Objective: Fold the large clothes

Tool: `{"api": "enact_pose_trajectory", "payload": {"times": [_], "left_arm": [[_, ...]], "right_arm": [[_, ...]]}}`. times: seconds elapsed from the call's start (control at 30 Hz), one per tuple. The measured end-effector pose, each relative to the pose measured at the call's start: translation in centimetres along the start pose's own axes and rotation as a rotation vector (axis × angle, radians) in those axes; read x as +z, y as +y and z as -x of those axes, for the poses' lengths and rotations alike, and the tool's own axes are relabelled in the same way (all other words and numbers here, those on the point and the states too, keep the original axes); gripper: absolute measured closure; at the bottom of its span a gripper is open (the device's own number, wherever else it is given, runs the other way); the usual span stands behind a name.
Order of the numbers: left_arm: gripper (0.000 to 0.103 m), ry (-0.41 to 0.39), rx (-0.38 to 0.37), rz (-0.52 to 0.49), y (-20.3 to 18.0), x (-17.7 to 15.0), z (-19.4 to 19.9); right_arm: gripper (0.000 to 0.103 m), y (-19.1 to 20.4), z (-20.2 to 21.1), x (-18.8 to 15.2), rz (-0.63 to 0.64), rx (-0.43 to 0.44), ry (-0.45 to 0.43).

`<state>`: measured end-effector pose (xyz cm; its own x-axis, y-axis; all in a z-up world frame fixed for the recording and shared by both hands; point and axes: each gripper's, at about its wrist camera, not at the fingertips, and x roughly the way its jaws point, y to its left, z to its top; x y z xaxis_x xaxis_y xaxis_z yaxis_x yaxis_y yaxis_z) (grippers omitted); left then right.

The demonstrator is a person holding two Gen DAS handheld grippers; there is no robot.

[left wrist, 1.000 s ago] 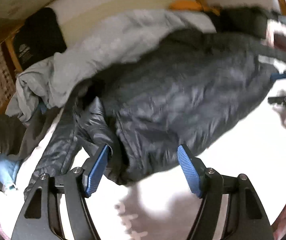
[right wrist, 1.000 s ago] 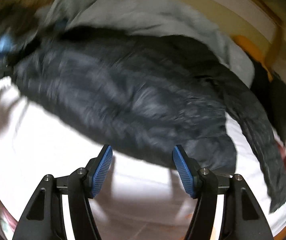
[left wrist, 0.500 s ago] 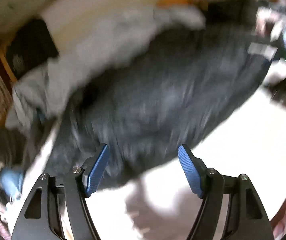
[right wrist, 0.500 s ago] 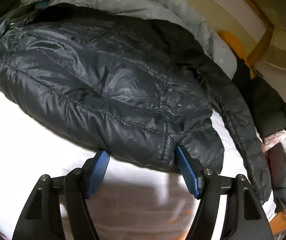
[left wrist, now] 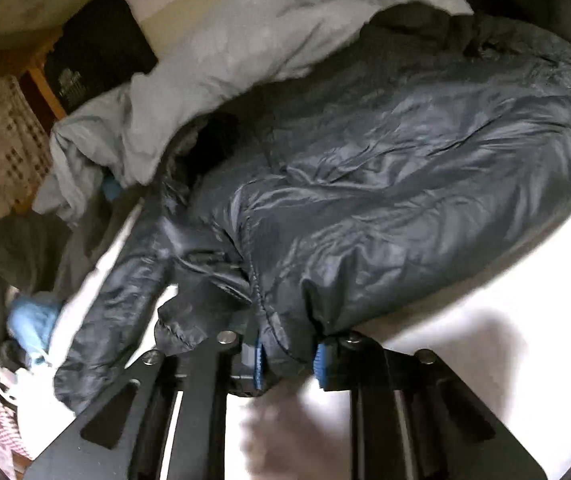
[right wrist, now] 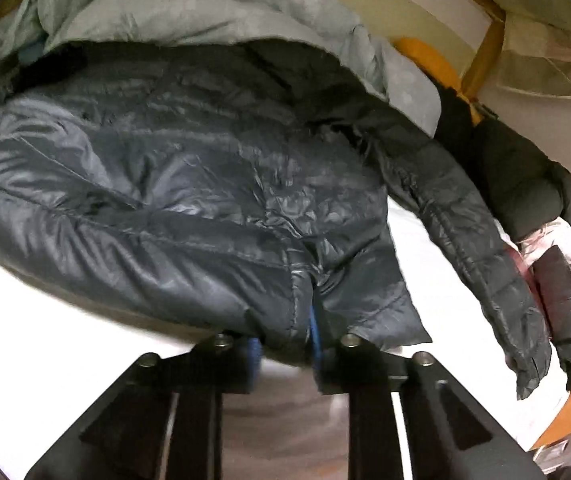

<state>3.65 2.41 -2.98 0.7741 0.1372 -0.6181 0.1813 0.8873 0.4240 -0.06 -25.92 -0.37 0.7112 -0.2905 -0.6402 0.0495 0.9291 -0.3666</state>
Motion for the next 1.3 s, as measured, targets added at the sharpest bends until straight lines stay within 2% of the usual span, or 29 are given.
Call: {"api": "enact_pose_trajectory", "payload": {"times": [0.07,0.13,0.2,0.27,0.33,0.4,0.43,0.47,0.53,0.57,0.6,0.67,0.73,0.83,0.9,1.0,1.07,1.13,1.27,1.3], "left_arm": [[0.087,-0.005,-0.039,0.009,0.8,-0.4,2.7],[0.087,0.018,-0.073,0.040,1.7,-1.2,5.3],[0.087,0.051,-0.146,0.055,2.3,-2.9,7.6],[0.084,0.105,-0.159,-0.016,2.0,-4.2,8.2],[0.080,0.127,-0.141,-0.088,1.4,-4.6,8.2],[0.076,0.132,-0.129,-0.104,1.6,-3.8,8.1],[0.069,0.128,-0.130,-0.092,1.9,-3.2,8.0],[0.058,0.120,-0.131,-0.066,2.6,-2.1,7.9],[0.045,0.091,-0.130,-0.036,3.9,-0.3,7.3],[0.042,0.085,-0.137,-0.030,4.5,0.6,6.7],[0.041,0.088,-0.141,-0.021,5.2,1.4,5.9],[0.038,0.103,-0.166,0.013,6.6,3.1,3.6],[0.036,0.113,-0.179,0.036,7.5,4.5,1.2],[0.035,0.118,-0.188,0.071,8.6,6.4,-2.3],[0.034,0.126,-0.196,0.094,8.8,7.0,-4.6],[0.031,0.137,-0.198,0.096,8.4,6.7,-7.0],[0.024,0.110,-0.179,0.082,8.2,6.2,-7.6],[0.024,0.084,-0.157,0.094,8.5,5.9,-7.6],[0.025,0.060,-0.120,0.163,10.1,5.7,-6.0],[0.025,0.050,-0.134,0.196,10.7,5.4,-5.1]], "right_arm": [[0.089,-0.6,2.2,-0.7,-0.012,0.020,-0.005],[0.089,-2.0,4.7,-2.2,-0.083,0.095,0.009],[0.089,-2.7,6.6,-4.1,-0.123,0.171,0.060],[0.088,-2.4,7.5,-5.3,-0.074,0.191,0.093],[0.087,-2.1,7.8,-5.3,-0.020,0.174,0.109],[0.087,-2.4,7.7,-4.2,-0.010,0.171,0.113],[0.086,-2.9,7.6,-3.3,-0.021,0.179,0.111],[0.084,-3.6,7.4,-2.2,-0.042,0.182,0.102],[0.074,-4.8,6.8,0.1,-0.075,0.177,0.077],[0.062,-5.2,6.6,1.2,-0.084,0.166,0.059],[0.044,-5.8,6.1,2.5,-0.096,0.141,0.033],[0.035,-6.7,4.5,5.0,-0.104,0.124,0.011],[0.035,-7.3,1.8,7.5,-0.125,0.161,0.014],[0.035,-7.4,-2.0,9.5,-0.156,0.185,0.042],[0.035,-7.3,-4.8,9.9,-0.185,0.195,0.081],[0.035,-7.2,-7.8,8.8,-0.216,0.212,0.138],[0.035,-7.6,-8.9,8.1,-0.223,0.206,0.157],[0.035,-8.9,-9.5,7.5,-0.270,0.200,0.181],[0.034,-12.8,-8.6,6.4,-0.436,0.205,0.149],[0.033,-13.7,-8.2,6.0,-0.466,0.197,0.135]]}}
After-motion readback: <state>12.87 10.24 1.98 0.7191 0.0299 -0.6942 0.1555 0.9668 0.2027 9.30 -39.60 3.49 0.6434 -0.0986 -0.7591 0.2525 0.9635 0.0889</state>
